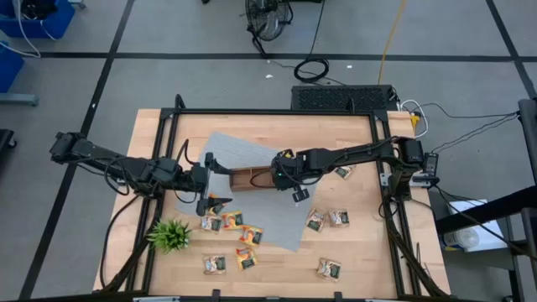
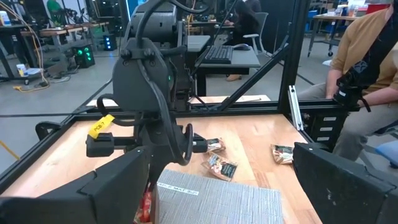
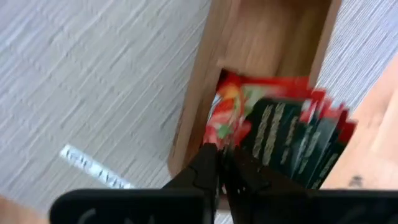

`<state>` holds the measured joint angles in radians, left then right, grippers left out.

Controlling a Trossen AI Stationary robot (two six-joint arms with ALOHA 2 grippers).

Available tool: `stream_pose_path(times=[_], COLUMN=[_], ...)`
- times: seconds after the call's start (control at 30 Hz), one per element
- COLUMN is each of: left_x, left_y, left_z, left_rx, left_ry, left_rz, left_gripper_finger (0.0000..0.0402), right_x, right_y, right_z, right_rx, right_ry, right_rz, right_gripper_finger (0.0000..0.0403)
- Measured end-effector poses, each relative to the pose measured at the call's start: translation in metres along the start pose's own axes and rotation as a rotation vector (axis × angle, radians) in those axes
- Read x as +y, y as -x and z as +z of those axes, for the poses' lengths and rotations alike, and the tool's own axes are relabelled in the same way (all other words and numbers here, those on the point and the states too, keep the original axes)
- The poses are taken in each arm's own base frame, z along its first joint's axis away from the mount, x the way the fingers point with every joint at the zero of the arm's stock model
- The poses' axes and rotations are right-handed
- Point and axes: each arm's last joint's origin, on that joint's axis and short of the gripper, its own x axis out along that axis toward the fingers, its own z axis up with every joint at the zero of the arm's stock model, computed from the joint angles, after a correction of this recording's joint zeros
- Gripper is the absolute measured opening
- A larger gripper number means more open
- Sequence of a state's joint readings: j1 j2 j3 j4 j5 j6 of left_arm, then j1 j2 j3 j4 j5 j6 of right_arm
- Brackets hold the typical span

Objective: Pick & Place Tea
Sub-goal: Put the red tea bag into the wooden organizer

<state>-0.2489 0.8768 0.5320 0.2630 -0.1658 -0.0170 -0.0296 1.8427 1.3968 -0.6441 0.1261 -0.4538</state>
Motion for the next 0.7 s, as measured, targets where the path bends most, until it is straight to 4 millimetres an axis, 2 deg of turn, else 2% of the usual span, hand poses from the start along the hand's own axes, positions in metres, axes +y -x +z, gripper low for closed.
stream_pose_path(times=[0.3,0.53,0.7], left_x=[0.0,0.0,0.0], left_y=[0.0,0.0,0.0], left_z=[0.0,0.0,0.0], left_rx=[0.0,0.0,0.0], left_ry=[-0.001,-0.001,-0.003], left_rz=[0.0,0.0,0.0], left_gripper_finger=[0.039,0.039,0.039], right_x=[0.004,0.007,0.003], right_y=[0.001,0.006,0.02], right_z=[0.005,0.007,0.012], right_rx=[-0.023,0.046,-0.01], right_ry=[0.015,0.053,0.035], right_rz=[-0.024,-0.204,-0.278], right_gripper_finger=[0.0085,0.0157,0.02])
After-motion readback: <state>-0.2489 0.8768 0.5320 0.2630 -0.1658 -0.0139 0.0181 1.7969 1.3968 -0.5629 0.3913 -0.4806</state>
